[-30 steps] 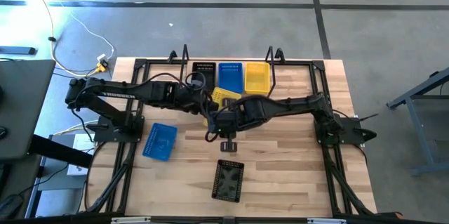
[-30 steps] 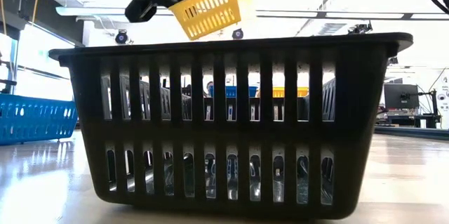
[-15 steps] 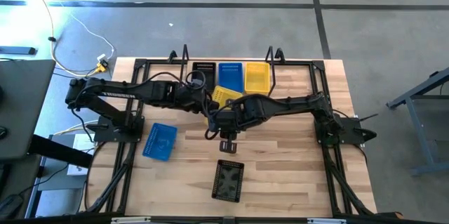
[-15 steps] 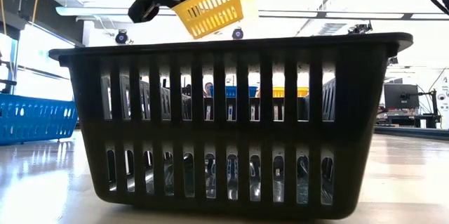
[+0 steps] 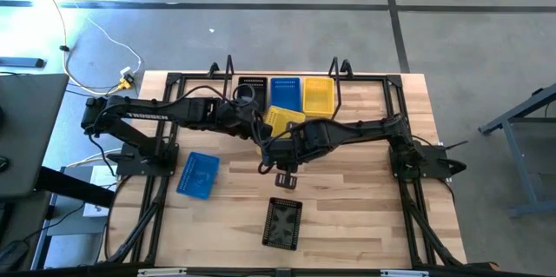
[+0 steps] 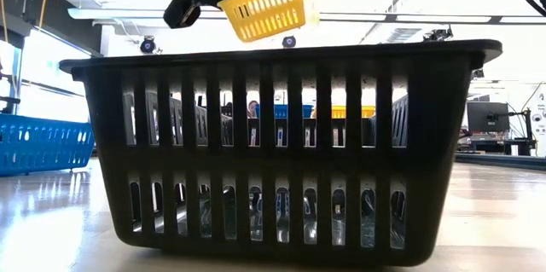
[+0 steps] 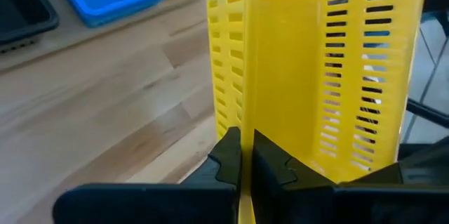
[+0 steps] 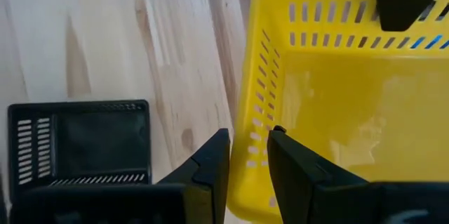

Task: Stack baskets on shelf by color
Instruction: Stack the yellow bin on top of the yellow bin on the shelf

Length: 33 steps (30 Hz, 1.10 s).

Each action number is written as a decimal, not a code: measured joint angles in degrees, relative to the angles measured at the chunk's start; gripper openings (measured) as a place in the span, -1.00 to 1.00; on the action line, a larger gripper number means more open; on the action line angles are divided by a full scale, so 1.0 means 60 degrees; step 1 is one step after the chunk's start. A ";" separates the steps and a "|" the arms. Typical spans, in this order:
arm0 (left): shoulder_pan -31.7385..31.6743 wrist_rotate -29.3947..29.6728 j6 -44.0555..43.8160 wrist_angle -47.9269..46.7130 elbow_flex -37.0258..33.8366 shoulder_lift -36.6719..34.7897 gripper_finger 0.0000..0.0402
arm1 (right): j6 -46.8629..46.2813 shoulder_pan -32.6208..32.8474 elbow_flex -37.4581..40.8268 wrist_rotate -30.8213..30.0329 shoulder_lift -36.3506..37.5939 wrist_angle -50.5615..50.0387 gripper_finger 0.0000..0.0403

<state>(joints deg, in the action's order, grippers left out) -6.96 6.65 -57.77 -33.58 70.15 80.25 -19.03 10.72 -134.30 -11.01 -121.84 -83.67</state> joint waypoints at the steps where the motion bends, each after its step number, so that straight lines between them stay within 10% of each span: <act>1: -0.0013 -0.0110 0.0030 0.0000 0.0000 0.0000 -1.00 | 0.0057 0.0000 0.0000 0.0090 0.0000 -0.0011 -0.59; 19: -0.0463 -0.1260 0.0151 0.0135 0.0029 -0.0058 -1.00 | 0.0898 0.0182 0.0040 -0.0841 -0.0146 -0.0660 -0.59; 33: -0.0463 -0.1246 0.0739 0.0062 0.0029 -0.0058 -0.82 | -0.0075 0.0156 0.0040 -0.1221 -0.0146 -0.0784 -0.98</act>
<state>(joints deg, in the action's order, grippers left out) -9.74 -0.82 -53.33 -33.21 70.32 79.90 -19.48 11.66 -134.06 -18.34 -122.72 -88.38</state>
